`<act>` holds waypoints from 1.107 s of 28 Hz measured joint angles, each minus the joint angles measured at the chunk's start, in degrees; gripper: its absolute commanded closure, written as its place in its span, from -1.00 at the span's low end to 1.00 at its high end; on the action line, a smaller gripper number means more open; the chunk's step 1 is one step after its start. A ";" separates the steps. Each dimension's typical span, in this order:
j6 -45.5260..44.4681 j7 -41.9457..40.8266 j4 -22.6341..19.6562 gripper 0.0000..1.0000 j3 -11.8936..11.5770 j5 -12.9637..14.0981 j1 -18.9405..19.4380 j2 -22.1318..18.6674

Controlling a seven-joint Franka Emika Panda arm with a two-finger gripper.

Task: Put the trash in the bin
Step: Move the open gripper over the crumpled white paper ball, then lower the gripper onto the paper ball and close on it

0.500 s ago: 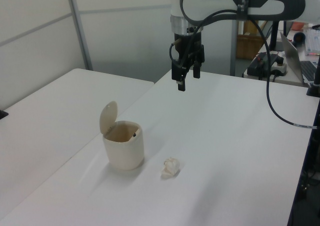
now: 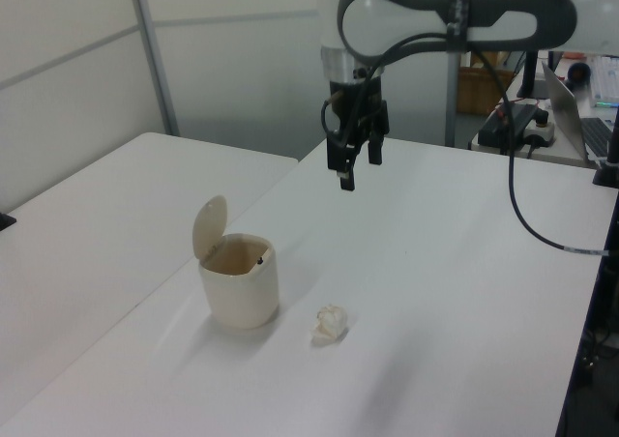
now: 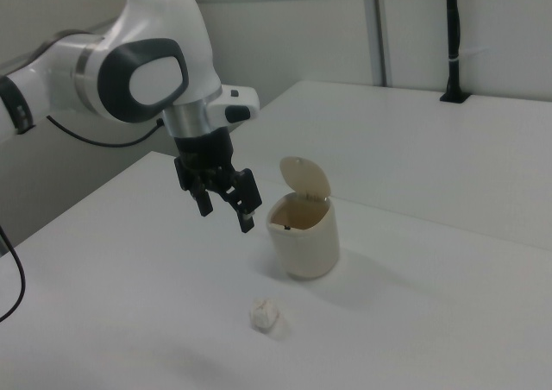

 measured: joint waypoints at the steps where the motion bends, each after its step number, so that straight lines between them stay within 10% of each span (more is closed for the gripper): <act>1: 0.00 -1.15 -0.03 -1.00 0.05 0.01 0.18 0.53; 10: 0.42 -12.42 -1.52 -1.00 2.53 0.05 1.32 6.44; 31: 20.93 -7.75 -12.11 -0.97 3.26 -4.21 3.93 16.02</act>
